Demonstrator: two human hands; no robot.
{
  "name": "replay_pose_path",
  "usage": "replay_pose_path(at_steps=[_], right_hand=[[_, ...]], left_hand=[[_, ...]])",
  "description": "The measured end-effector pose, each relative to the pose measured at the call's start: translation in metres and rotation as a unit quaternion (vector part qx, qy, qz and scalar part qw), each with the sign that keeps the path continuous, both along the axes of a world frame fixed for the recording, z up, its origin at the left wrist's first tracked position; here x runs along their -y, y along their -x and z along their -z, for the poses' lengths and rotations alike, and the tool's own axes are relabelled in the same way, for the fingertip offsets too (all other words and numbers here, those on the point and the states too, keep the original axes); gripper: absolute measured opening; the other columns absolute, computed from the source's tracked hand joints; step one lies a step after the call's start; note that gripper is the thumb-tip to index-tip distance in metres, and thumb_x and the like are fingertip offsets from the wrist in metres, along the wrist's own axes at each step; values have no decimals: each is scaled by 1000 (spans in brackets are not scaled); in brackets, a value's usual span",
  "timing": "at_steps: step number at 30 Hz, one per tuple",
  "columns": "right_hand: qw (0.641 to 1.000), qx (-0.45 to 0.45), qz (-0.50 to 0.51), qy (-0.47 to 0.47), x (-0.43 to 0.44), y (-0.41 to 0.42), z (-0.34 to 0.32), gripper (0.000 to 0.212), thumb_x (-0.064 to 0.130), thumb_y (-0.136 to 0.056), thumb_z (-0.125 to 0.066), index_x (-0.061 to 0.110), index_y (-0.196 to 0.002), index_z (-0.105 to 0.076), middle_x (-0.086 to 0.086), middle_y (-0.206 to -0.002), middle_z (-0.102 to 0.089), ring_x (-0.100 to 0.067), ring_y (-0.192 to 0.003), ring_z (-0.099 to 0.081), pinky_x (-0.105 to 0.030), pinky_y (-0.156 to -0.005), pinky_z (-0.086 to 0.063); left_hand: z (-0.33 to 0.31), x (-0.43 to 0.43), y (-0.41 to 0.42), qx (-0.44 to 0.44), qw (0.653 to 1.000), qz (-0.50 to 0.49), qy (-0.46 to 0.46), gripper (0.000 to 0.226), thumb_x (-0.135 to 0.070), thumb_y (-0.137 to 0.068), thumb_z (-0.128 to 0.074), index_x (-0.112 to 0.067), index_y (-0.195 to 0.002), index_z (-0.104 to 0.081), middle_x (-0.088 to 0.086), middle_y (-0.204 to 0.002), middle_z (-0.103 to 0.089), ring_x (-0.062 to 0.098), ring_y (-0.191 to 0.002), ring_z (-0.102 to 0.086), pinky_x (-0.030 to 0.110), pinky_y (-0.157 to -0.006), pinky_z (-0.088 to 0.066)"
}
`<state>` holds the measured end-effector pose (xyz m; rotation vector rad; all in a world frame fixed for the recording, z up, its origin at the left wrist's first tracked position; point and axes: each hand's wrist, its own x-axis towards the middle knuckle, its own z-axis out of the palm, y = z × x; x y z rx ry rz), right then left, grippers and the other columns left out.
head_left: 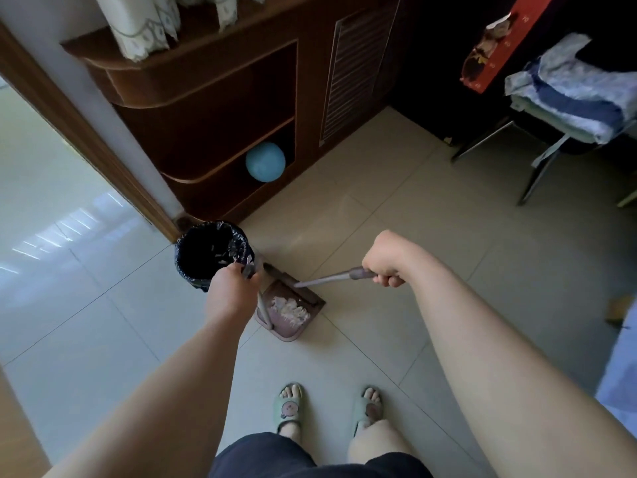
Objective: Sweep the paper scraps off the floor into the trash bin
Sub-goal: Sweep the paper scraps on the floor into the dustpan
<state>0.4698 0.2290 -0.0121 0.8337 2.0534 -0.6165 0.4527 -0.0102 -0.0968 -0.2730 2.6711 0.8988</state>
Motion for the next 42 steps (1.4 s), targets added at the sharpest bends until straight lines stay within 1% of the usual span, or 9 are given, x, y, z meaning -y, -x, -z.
replay_pose_path(at_steps=[10, 14, 18, 21, 23, 27, 32, 34, 42], right_hand=[[993, -103, 7, -59, 8, 9, 19, 30, 5, -89, -52, 8, -60, -46, -10, -57, -53, -19, -44, -43, -20, -42, -33], [992, -89, -27, -86, 27, -1, 54, 23, 3, -84, -50, 10, -62, -48, -8, -50, -51, -17, -43, -43, -20, -44, -34], [993, -39, -81, -73, 46, -16, 61, 31, 1, -85, -46, 9, -56, -48, -2, -29, -46, -17, -43, -45, -20, -46, -37], [992, -23, -121, -22, 57, -25, 49, 29, 2, -87, -49, 8, -59, -51, -8, -56, -60, -20, -49, -51, -21, -50, -41], [993, -18, -111, 24, 56, -25, 34, 23, 3, -88, -52, 7, -65, -50, -10, -64, -55, -19, -49, -45, -22, -46, -37], [995, 19, -88, 34, 45, -25, 1, 21, 5, -90, -56, 5, -70, -51, -8, -60, -44, -15, -49, -31, -22, -46, -24], [993, -8, -122, -4, 34, -44, -23, 21, 18, -86, -67, 6, -76, -54, -9, -64, -52, -18, -48, -37, -24, -45, -30], [992, -22, -121, -18, 26, -51, -29, 25, 23, -87, -68, 6, -76, -55, -9, -66, -53, -19, -49, -39, -25, -46, -31], [990, -136, 31, -21, -19, -85, -53, 13, 3, -88, -54, 3, -75, -54, -11, -58, -49, -17, -45, -36, -21, -42, -25]], left_hand=[[-11, 48, -38, -8, 998, -53, 44, 19, -31, -87, -60, -16, -76, -58, 4, -70, -59, 28, -70, -55, 28, -56, -35], [-7, 63, -54, 0, 994, -95, 46, 30, -30, -87, -59, -14, -63, -51, 3, -57, -51, 24, -56, -47, 26, -47, -28], [-3, 68, -60, 2, 995, -88, 53, 24, -27, -87, -59, -12, -70, -54, 3, -60, -52, 25, -59, -48, 27, -47, -29], [-4, 68, -61, 12, 996, -74, 44, 22, -28, -90, -57, -12, -75, -53, 3, -68, -54, 27, -68, -51, 29, -52, -30], [-4, 67, -63, 22, 997, -54, 46, 25, -31, -89, -60, -13, -76, -52, 6, -75, -56, 28, -74, -52, 29, -57, -33], [-5, 65, -66, 61, 996, -20, 57, 21, -30, -89, -63, -13, -82, -53, 8, -83, -57, 27, -83, -54, 28, -64, -36], [-8, 64, -76, 60, 998, -25, 20, 23, -28, -91, -57, -9, -77, -56, 15, -81, -67, 33, -79, -67, 34, -66, -48], [-10, 62, -81, 43, 998, -26, 24, 26, -29, -92, -55, -7, -78, -56, 16, -79, -65, 33, -77, -64, 32, -62, -43], [-15, 53, -102, 1, 998, -17, 65, 24, -29, -92, -57, -8, -81, -55, 9, -75, -58, 31, -73, -55, 30, -59, -37]])
